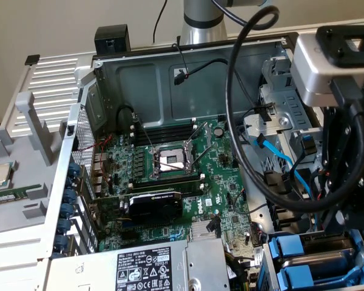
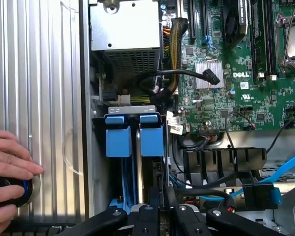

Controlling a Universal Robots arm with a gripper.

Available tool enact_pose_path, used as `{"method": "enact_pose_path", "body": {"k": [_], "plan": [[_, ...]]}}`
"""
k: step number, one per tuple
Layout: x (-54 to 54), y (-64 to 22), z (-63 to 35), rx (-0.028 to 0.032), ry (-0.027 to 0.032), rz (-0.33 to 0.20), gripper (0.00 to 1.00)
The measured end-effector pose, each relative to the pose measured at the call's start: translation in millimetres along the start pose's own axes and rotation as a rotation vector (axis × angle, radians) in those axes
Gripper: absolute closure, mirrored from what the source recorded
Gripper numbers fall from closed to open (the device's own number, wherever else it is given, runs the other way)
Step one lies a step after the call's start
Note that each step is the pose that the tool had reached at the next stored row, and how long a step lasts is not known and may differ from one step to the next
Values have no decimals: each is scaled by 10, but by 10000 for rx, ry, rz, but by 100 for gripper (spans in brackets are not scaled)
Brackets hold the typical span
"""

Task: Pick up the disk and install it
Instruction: 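Insert the first disk wire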

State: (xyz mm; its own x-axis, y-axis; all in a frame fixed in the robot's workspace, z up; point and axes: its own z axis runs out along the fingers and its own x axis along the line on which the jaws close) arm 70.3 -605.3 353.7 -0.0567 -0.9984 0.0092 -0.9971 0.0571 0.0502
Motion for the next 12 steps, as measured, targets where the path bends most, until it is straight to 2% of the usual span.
{"method": "enact_pose_path", "body": {"k": [12], "plan": [[0,4,0,0,0,0,83]]}}
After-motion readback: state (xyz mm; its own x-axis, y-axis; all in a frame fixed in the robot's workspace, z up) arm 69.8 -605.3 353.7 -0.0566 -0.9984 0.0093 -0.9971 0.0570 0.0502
